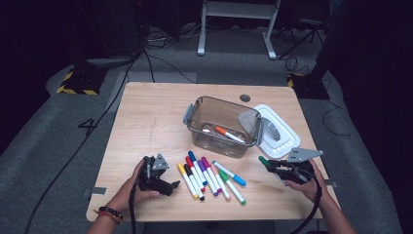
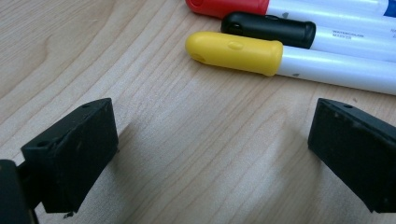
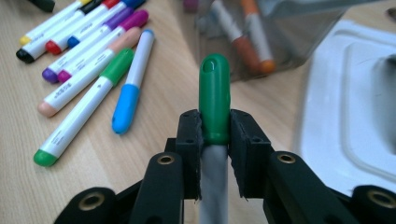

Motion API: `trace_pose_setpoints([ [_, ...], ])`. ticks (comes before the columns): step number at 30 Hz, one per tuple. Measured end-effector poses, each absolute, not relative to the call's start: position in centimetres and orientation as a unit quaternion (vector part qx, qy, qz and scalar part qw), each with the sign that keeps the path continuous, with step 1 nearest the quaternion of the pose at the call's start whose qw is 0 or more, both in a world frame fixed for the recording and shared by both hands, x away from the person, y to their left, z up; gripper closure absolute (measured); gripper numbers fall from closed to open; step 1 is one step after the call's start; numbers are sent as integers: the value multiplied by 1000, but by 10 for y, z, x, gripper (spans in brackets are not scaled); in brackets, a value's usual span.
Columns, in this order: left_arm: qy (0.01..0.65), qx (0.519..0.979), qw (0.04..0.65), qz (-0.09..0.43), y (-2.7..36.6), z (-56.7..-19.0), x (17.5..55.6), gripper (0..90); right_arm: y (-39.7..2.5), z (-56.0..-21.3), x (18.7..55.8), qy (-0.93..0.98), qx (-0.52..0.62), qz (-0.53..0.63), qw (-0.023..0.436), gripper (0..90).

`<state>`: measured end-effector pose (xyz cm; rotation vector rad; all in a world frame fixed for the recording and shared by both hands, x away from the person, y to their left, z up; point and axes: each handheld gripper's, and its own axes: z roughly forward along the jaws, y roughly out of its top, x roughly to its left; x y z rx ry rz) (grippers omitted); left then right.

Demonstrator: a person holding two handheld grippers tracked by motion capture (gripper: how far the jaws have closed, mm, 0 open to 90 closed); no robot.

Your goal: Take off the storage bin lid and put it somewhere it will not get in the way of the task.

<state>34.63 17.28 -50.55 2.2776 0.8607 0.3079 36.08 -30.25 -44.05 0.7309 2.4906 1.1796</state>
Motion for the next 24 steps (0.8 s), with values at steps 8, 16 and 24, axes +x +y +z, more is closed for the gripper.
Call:
trace_pose_setpoints([
  [8, 332, 873, 337, 119, 173, -505, 346, 18, -317, -415, 372, 840, 261, 440, 180, 749],
  [16, 331, 874, 336, 120, 173, -505, 346, 18, -323, -383, 385, 823, 260, 463, 204, 749],
  [24, 332, 873, 336, 120, 173, -505, 346, 18, -306, -345, 397, 824, 239, 465, 218, 749],
])
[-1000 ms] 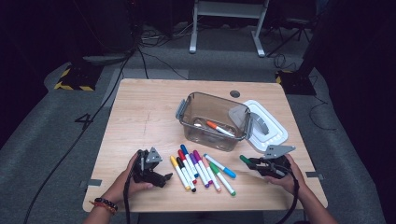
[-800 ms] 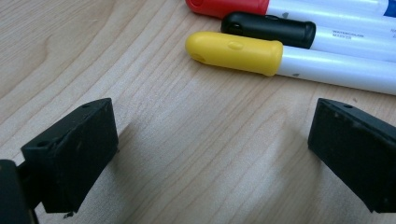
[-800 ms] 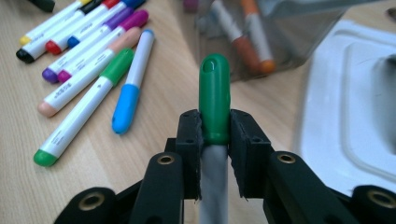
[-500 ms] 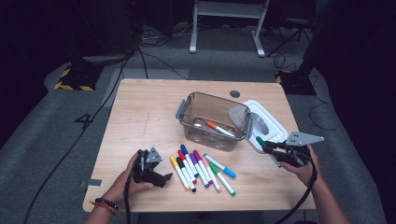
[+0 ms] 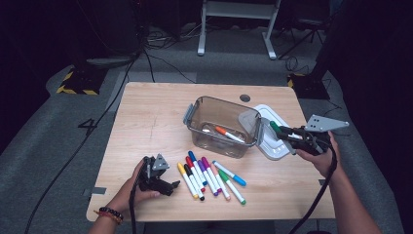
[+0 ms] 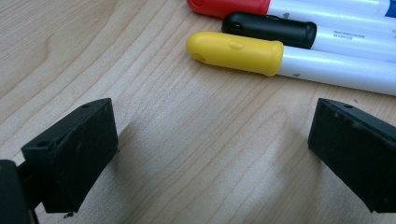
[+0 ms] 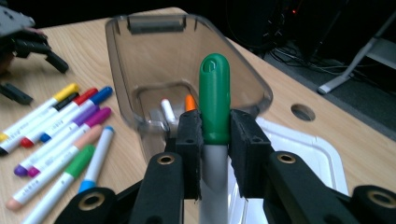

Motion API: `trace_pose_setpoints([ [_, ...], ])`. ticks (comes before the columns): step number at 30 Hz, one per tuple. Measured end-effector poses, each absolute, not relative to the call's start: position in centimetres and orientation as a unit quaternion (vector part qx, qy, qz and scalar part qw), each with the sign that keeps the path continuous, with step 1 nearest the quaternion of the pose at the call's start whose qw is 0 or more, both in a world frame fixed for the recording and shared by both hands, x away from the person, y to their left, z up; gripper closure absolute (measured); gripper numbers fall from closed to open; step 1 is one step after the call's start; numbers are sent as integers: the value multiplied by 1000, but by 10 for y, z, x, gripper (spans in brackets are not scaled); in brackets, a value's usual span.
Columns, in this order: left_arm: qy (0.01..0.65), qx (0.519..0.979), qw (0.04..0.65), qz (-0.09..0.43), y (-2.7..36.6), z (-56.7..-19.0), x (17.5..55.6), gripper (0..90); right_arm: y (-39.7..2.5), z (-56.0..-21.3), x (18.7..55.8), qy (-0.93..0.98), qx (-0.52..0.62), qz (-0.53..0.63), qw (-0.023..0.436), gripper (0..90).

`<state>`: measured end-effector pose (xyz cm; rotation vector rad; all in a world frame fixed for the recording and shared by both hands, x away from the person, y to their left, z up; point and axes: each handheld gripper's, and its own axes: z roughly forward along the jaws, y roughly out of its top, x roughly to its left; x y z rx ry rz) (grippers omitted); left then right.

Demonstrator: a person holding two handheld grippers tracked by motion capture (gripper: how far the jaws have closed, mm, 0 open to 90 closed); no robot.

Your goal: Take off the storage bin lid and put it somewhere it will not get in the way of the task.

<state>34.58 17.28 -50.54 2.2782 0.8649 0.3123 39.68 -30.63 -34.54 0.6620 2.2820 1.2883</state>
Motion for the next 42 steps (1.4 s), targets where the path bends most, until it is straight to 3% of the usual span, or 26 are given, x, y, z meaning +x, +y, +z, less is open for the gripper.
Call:
trace_pose_setpoints([
  [12, 331, 874, 336, 120, 173, -505, 346, 17, -254, -309, 422, 840, 205, 459, 206, 749],
  [20, 332, 874, 336, 119, 173, -505, 346, 17, -207, -304, 444, 858, 177, 443, 189, 749],
  [29, 332, 873, 336, 119, 173, -505, 346, 16, -166, -318, 467, 880, 171, 413, 162, 749],
  [42, 328, 875, 336, 120, 173, -505, 347, 16, -139, -359, 491, 920, 171, 335, 108, 749],
])
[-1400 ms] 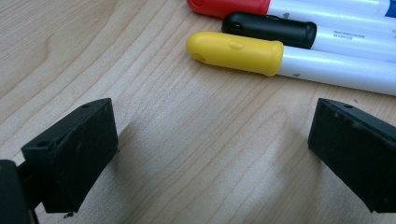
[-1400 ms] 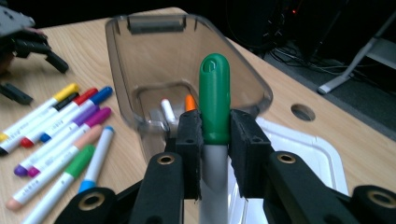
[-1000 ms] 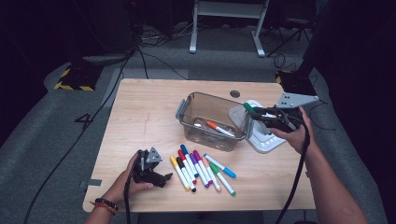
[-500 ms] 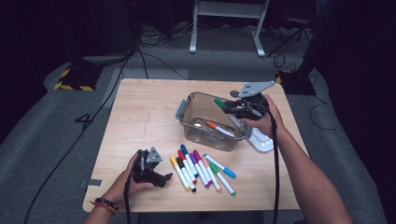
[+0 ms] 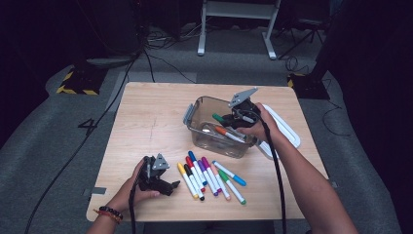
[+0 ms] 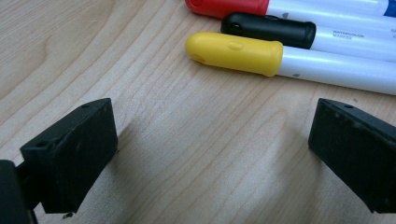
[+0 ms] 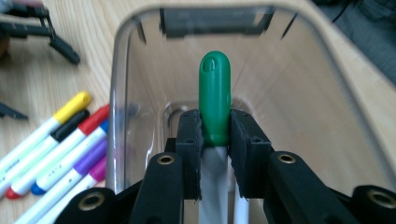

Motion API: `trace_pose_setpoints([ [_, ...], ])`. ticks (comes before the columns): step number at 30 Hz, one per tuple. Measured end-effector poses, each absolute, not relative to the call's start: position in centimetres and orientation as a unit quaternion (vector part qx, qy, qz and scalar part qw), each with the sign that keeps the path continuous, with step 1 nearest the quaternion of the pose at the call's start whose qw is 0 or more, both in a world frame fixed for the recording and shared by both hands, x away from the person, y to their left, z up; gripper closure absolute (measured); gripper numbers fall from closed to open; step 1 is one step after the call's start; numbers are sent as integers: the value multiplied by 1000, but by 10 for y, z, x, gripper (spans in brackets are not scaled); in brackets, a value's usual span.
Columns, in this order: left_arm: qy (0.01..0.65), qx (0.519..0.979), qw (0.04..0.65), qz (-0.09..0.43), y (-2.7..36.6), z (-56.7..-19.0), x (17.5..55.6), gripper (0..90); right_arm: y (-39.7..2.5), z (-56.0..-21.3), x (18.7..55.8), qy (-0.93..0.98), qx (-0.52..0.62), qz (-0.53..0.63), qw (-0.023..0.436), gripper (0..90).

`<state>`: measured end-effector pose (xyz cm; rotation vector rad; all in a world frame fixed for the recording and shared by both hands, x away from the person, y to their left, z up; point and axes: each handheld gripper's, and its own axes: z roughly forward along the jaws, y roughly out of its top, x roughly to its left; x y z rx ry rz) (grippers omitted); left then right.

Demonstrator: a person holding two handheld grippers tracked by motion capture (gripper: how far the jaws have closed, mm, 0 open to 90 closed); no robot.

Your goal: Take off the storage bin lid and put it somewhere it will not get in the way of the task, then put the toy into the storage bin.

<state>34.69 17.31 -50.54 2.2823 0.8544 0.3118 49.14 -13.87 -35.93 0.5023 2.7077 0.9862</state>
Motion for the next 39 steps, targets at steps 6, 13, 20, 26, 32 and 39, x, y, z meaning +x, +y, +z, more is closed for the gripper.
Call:
trace_pose_setpoints([
  [6, 329, 875, 336, 118, 173, -505, 346, 17, -131, -373, 499, 938, 171, 292, 73, 748],
  [13, 329, 875, 337, 118, 173, -505, 346, 17, -121, -386, 503, 959, 163, 228, 45, 748],
  [20, 327, 875, 337, 117, 173, -506, 347, 16, -112, -391, 503, 971, 149, 182, 32, 745],
  [26, 323, 877, 338, 116, 174, -506, 348, 16, -113, -390, 506, 967, 163, 191, 48, 607],
  [32, 322, 877, 338, 115, 173, -506, 348, 16, -126, -378, 500, 947, 181, 256, 72, 497],
  [39, 322, 877, 337, 116, 173, -505, 348, 16, -160, -352, 480, 915, 201, 328, 122, 406],
])
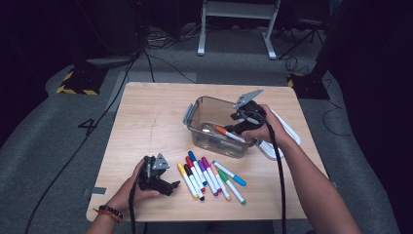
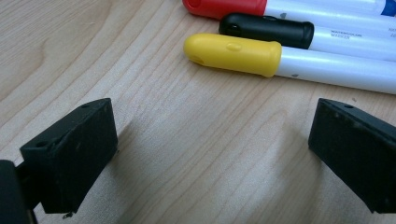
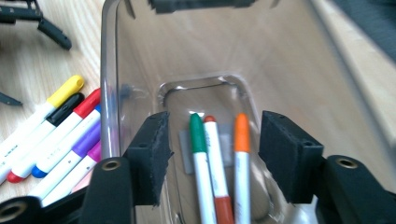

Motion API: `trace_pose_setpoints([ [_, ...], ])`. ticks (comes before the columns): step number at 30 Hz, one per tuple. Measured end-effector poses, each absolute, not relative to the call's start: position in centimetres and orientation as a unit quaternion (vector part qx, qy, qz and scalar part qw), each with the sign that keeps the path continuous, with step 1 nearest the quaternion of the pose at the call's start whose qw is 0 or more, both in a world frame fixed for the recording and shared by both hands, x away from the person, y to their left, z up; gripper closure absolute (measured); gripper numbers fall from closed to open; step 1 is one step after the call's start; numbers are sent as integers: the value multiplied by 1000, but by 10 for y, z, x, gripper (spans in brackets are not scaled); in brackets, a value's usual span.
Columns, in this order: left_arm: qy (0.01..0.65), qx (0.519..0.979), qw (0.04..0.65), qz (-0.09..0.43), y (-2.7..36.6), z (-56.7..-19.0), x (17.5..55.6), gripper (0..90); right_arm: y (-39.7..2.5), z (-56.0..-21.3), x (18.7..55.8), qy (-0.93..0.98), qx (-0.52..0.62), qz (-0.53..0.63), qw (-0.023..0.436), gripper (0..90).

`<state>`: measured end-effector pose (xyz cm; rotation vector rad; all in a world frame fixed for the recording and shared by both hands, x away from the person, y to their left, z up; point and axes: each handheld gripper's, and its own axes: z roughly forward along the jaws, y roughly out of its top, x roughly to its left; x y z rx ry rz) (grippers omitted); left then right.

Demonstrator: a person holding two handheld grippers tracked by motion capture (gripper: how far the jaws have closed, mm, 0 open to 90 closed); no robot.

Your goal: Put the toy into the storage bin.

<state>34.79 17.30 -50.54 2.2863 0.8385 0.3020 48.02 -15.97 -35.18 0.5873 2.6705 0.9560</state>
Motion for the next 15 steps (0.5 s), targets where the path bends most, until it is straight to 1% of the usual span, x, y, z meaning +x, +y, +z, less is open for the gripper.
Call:
trace_pose_setpoints([
  [6, 322, 877, 337, 116, 173, -505, 348, 16, -196, -340, 451, 891, 214, 368, 157, 393],
  [12, 326, 876, 336, 117, 173, -505, 347, 16, -235, -345, 419, 879, 219, 386, 176, 394],
  [15, 326, 875, 337, 117, 173, -505, 347, 16, -253, -349, 406, 873, 225, 395, 176, 397],
])
